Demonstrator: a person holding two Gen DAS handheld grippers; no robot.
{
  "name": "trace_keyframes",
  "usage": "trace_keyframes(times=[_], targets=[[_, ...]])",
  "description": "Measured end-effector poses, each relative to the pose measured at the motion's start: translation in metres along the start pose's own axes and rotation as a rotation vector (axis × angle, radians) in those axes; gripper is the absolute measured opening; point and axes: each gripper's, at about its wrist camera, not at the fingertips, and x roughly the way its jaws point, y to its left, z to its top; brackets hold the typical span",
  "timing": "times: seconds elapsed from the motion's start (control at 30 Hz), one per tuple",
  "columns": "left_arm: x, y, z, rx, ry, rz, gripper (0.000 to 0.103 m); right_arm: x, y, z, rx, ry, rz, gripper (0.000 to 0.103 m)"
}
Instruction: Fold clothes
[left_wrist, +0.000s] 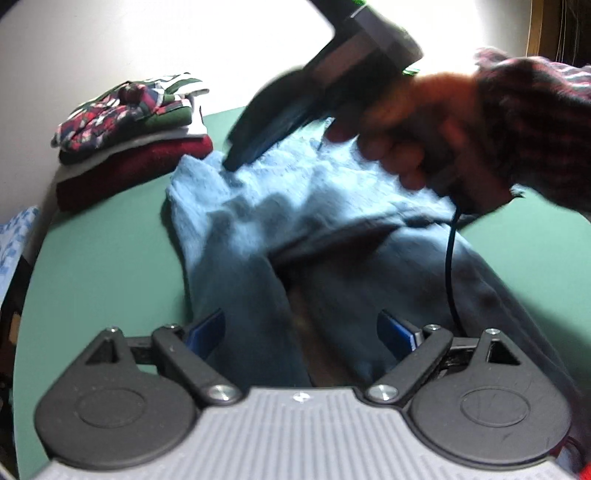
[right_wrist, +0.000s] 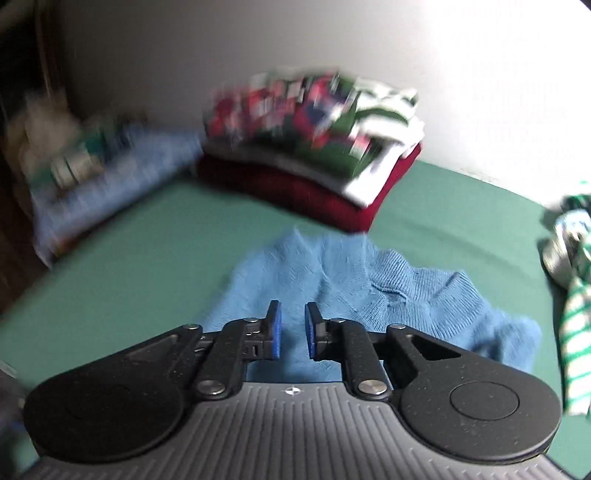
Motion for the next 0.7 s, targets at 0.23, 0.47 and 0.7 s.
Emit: trace_keyframes(times=[0.23, 0.47, 0.7], targets=[[-0.048, -0.009, -0.038, 0.006, 0.047, 0.061, 0.088, -0.055, 0.015, -0.047, 0.063, 0.094, 0.017, 0.018], [-0.083, -0.029, -0.082, -0.025, 0.147, 0.122, 0.088, -0.051, 0.038, -0.067, 0.111, 0.122, 0.048, 0.020], [-0.104, -0.046, -0.119, -0.115, 0.218, 0.188, 0.080, -0.036, 0.052, -0.070, 0.160, 0.168, 0.059, 0.026]])
